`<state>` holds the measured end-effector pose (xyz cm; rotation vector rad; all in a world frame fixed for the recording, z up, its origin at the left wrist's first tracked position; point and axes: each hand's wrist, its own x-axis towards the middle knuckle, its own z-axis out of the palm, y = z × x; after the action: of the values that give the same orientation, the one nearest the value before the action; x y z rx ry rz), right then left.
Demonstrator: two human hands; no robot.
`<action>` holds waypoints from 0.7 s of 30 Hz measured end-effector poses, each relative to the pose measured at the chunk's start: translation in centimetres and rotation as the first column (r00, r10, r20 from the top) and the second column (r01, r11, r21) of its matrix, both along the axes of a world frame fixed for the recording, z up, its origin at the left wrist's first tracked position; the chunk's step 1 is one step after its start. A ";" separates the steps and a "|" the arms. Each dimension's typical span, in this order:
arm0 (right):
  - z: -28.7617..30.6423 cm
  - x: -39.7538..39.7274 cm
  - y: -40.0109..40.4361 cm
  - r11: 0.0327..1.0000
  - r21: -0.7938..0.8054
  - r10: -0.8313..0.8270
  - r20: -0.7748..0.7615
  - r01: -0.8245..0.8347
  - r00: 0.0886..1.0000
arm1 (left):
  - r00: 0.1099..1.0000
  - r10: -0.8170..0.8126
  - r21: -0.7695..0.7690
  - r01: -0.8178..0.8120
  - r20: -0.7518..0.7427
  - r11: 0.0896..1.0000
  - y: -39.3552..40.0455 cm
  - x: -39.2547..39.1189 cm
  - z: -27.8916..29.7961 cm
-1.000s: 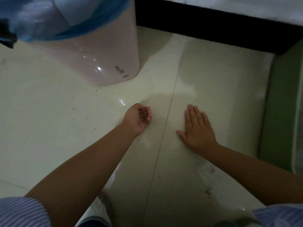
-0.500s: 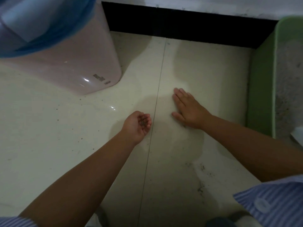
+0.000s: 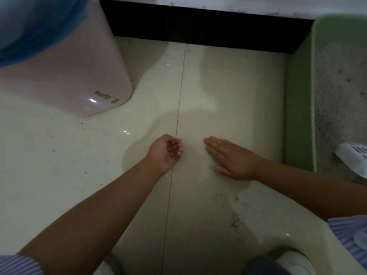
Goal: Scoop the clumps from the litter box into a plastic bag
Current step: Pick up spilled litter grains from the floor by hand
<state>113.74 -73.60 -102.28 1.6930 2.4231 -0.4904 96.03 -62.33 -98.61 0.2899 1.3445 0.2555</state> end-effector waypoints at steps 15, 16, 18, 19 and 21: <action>1.3 -0.9 1.2 0.883 0.062 -0.443 -0.219 0.465 0.870 | 0.998 -0.054 -0.005 0.054 0.028 0.999 -0.5 1.2 0.2; 1.2 -1.2 1.1 0.885 0.049 -0.443 -0.219 0.463 0.870 | 0.998 -0.053 -0.007 0.053 0.028 0.999 -0.5 1.2 0.2; 1.1 -1.7 1.0 0.891 0.014 -0.441 -0.213 0.454 0.872 | 0.998 -0.050 -0.010 0.051 0.022 0.999 -0.5 1.0 0.1; 1.1 -1.9 1.1 0.897 0.013 -0.428 -0.212 0.441 0.878 | 0.999 -0.048 -0.012 0.049 0.018 0.999 -0.5 0.9 0.1; 1.1 -2.1 1.5 0.904 0.022 -0.414 -0.214 0.428 0.885 | 0.999 -0.046 -0.013 0.046 0.011 0.999 -0.5 0.8 0.0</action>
<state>111.67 -72.09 -101.22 2.3226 2.2108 -0.6699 96.82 -62.85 -98.61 0.3078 1.3263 0.2091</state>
